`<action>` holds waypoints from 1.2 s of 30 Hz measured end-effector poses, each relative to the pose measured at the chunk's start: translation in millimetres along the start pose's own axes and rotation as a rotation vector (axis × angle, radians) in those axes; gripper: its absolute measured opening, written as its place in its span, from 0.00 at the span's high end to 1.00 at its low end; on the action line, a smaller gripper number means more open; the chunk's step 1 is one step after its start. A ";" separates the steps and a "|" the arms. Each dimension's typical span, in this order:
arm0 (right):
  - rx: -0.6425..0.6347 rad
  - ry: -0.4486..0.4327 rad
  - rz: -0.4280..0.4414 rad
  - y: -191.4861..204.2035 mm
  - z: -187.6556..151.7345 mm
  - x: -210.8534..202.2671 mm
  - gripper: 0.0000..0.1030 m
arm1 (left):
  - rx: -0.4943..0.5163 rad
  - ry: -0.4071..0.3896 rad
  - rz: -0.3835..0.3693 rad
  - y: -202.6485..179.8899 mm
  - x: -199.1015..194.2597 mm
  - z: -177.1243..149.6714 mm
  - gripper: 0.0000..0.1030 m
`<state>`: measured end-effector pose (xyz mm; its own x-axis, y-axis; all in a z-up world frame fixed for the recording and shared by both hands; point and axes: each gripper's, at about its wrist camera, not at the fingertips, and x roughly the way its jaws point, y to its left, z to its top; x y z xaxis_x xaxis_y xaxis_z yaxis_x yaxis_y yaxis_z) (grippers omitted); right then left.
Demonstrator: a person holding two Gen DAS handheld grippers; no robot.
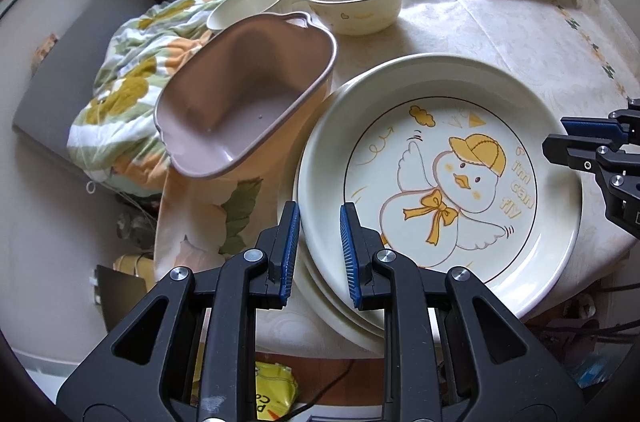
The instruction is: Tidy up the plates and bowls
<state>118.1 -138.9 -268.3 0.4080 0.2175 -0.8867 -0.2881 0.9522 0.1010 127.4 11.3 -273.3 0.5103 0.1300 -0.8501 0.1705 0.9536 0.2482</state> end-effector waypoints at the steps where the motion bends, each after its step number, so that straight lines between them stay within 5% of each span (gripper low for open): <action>1: -0.001 0.001 -0.002 0.3 -0.1 0.1 0.84 | -0.004 0.002 -0.002 0.5 0.1 0.0 0.82; 8: 0.020 -0.004 0.003 -0.6 -0.6 0.0 0.84 | 0.018 0.019 0.038 -7.9 2.5 2.7 0.76; 12: 0.036 -0.002 0.022 -3.5 -0.9 -0.9 0.84 | 0.012 0.023 0.015 -11.8 3.4 3.3 0.35; 20: 0.092 -0.040 0.103 -18.6 0.5 -24.6 0.61 | -0.018 -0.025 0.012 -3.0 -31.1 10.2 0.34; 25: 0.020 -0.099 0.163 -13.3 29.2 -59.7 0.61 | -0.221 -0.064 -0.034 45.8 -75.8 18.0 0.31; 27: -0.009 -0.117 0.209 -8.1 49.0 -68.8 0.48 | -0.338 -0.084 -0.045 72.9 -85.9 20.5 0.03; 29: -0.031 -0.120 0.252 -1.1 73.8 -67.8 0.02 | -0.430 -0.113 -0.073 97.3 -88.4 21.9 0.00; 36: -0.077 -0.012 0.288 27.7 131.6 -17.4 0.01 | -0.567 -0.068 -0.132 148.7 -41.1 29.1 0.00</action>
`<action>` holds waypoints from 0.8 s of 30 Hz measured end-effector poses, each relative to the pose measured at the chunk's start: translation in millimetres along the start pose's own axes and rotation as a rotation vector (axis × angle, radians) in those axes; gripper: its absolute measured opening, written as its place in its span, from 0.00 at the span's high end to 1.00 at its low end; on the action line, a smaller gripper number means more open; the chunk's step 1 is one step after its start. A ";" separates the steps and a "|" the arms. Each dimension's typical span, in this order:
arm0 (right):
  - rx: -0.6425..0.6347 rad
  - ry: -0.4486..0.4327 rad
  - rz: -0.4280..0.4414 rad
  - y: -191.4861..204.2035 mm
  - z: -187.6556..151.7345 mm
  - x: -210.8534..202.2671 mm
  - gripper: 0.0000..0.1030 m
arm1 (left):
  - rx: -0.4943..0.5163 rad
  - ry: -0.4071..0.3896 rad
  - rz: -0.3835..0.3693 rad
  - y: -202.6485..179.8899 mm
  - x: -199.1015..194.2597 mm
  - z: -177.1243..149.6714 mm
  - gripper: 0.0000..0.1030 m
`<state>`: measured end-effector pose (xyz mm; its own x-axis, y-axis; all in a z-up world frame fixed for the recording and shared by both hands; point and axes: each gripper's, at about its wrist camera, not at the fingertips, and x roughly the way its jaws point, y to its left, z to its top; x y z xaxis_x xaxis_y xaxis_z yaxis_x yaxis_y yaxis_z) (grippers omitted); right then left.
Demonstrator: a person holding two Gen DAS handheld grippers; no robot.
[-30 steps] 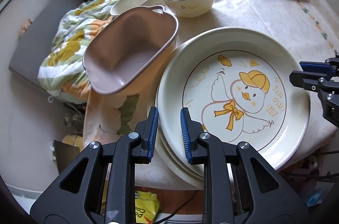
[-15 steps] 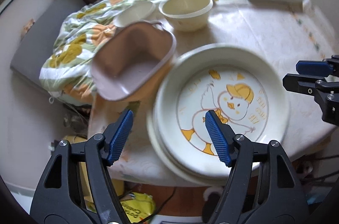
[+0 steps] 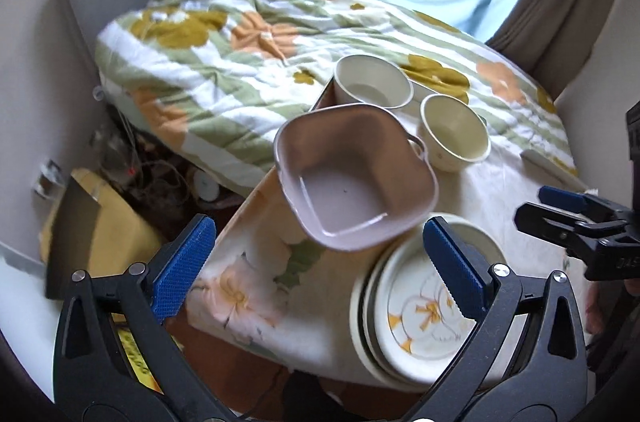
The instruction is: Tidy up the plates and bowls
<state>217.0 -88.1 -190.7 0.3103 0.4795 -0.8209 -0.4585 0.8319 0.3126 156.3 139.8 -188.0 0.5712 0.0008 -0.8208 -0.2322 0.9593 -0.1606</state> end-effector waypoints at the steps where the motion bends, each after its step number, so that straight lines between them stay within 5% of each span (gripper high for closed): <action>1: 0.009 0.014 0.006 0.1 6.9 11.2 0.01 | -0.015 0.016 -0.006 4.9 9.3 2.8 0.00; 7: 0.043 0.134 0.044 -3.9 29.3 81.1 0.02 | -0.095 0.142 -0.048 28.4 74.8 9.9 0.06; 9: 0.040 0.165 0.048 -4.2 34.5 101.7 0.09 | -0.103 0.185 -0.067 30.1 95.9 8.7 0.07; 13: 0.043 0.224 0.079 -5.9 37.3 132.5 0.48 | -0.090 0.229 -0.070 26.5 124.2 9.6 0.32; 19: 0.025 0.232 0.058 -7.2 42.5 146.8 0.77 | -0.051 0.267 -0.085 23.6 145.1 15.5 0.78; 24: 0.028 0.221 0.044 -10.3 40.9 146.5 0.87 | -0.035 0.252 -0.076 23.5 144.6 18.8 0.81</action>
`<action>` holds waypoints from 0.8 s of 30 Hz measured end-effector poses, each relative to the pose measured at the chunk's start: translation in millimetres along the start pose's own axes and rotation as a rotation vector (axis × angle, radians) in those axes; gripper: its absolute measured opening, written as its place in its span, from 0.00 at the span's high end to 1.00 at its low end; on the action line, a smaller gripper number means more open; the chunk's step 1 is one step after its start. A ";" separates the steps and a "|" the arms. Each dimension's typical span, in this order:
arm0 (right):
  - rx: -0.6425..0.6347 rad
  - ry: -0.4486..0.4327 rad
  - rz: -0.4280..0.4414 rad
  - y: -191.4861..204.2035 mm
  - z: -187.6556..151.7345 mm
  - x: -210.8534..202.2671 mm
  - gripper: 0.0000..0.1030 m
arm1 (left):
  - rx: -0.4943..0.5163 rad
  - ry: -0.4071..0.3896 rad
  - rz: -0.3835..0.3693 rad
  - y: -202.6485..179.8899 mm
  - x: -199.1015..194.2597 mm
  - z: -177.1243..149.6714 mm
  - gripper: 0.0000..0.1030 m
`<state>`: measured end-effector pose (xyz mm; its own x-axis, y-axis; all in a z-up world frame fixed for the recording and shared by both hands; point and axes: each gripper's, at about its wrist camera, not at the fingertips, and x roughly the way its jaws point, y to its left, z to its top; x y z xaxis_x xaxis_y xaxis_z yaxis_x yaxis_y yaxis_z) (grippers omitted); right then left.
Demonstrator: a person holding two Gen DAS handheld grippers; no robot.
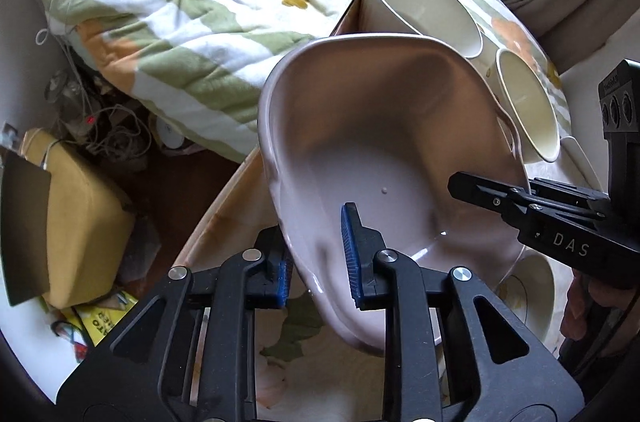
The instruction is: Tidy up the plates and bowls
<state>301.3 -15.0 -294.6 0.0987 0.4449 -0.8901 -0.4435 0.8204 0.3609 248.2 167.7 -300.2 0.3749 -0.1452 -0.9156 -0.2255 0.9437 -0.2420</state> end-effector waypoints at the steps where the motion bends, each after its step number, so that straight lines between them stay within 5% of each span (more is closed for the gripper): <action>1: 0.000 -0.005 0.000 0.8 -0.4 -0.7 0.88 | 0.006 -0.004 0.001 -0.6 -1.1 0.8 0.81; 16: -0.073 -0.133 0.014 21.0 -29.5 -49.9 0.88 | 0.098 -0.139 0.087 -37.2 -66.7 -21.3 0.81; 24: -0.015 -0.281 -0.017 -3.5 -95.3 -144.7 0.88 | 0.219 -0.211 0.032 -127.5 -122.2 -58.9 0.81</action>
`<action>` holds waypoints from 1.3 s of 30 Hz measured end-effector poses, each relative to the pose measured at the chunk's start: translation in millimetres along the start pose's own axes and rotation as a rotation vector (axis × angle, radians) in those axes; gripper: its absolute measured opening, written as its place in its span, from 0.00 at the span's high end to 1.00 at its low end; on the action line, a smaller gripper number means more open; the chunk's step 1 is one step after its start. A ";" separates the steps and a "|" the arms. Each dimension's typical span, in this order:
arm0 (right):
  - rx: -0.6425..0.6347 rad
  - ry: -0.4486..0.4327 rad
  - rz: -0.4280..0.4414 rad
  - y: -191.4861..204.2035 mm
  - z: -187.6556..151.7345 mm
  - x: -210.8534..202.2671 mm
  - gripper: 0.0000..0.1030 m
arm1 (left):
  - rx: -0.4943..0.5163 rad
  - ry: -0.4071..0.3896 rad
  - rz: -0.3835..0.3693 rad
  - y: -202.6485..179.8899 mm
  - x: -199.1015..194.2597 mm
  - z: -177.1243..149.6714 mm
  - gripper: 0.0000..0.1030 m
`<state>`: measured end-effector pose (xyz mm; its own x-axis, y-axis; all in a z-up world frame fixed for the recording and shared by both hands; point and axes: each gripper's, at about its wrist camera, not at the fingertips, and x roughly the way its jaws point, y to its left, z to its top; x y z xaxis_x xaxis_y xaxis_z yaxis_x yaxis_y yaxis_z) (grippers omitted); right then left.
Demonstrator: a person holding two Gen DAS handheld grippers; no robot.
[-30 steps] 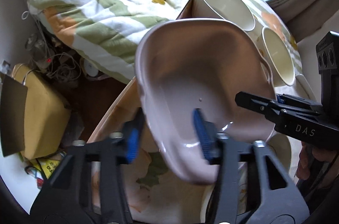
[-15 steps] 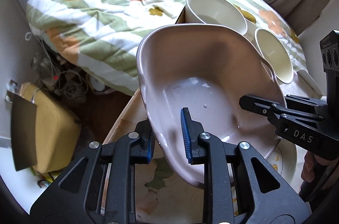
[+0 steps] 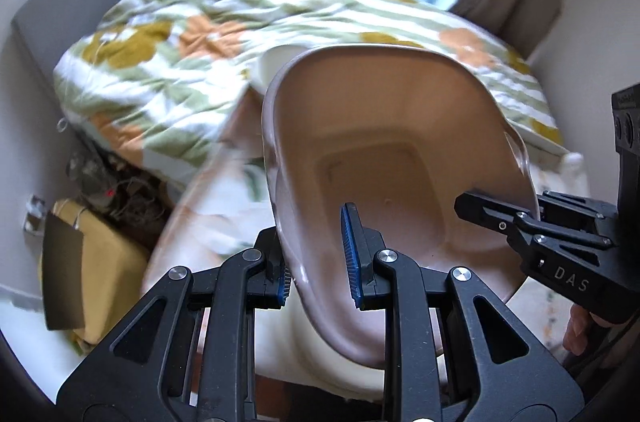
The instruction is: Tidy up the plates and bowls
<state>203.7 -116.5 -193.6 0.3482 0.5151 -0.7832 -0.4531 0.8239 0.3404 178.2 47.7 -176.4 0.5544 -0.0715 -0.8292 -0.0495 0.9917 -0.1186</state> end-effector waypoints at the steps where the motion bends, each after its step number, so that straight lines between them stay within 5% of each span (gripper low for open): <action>1: 0.009 -0.020 -0.014 -6.1 -8.0 -16.2 0.88 | 0.017 -0.004 -0.016 -14.0 -4.6 -2.1 0.81; 11: 0.197 -0.116 -0.200 -94.0 -109.0 -140.6 0.88 | 0.217 0.037 -0.212 -176.1 -11.6 -50.6 0.81; 19: 0.371 -0.092 -0.301 -168.6 -169.2 -152.2 0.88 | 0.321 0.141 -0.310 -260.0 45.9 -80.6 0.81; 26: 0.450 -0.067 -0.320 -209.2 -201.7 -120.2 0.88 | 0.349 0.217 -0.316 -277.8 101.4 -95.8 0.81; 39: 0.487 -0.036 -0.316 -218.0 -209.7 -103.3 0.88 | 0.415 0.260 -0.270 -284.9 119.0 -106.9 0.81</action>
<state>94.4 -398.9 -296.1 0.4371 0.2275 -0.8702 0.1044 0.9481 0.3003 169.5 -254.8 -299.7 0.2759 -0.3007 -0.9129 0.4263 0.8896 -0.1642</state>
